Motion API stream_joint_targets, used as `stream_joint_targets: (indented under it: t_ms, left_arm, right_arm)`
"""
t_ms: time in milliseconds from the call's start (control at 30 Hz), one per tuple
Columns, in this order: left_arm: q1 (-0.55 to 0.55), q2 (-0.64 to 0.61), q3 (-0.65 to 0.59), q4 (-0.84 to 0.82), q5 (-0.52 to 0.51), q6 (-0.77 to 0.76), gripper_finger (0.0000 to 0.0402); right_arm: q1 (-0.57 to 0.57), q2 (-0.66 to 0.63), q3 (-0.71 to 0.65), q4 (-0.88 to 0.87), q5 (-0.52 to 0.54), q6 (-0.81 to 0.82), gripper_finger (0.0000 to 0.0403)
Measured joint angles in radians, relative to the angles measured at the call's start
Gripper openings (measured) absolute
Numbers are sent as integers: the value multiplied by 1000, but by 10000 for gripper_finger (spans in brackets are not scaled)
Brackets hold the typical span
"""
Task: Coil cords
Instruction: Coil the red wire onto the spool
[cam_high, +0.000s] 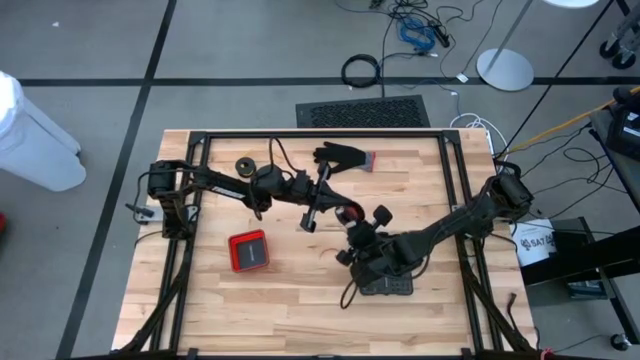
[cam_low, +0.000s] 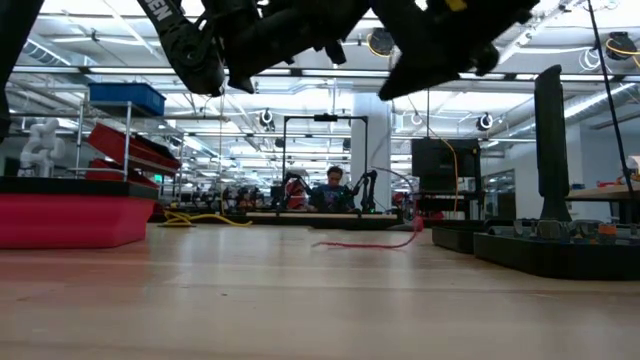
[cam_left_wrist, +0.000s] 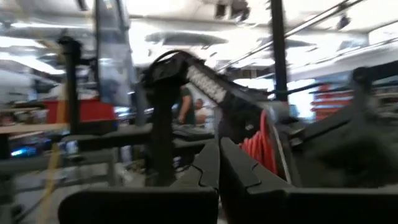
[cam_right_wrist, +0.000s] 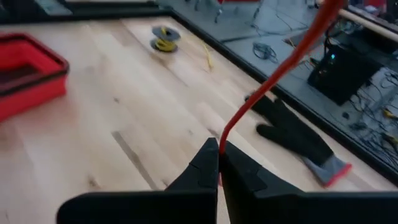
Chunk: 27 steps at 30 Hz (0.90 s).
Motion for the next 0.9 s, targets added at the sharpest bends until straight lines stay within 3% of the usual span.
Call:
stream_joint_targets:
  t_ms: [267,600,900]
  left_arm:
    - [0,2,-1,-37,-21,28,0]
    - [-6,6,-3,-58,-22,54,0]
    - [-55,4,-3,-90,-210,227,0]
  right_arm:
    - [18,4,1,35,178,-9,0]
    - [42,2,3,-99,212,178,0]
    - [3,2,2,112,182,-61,0]
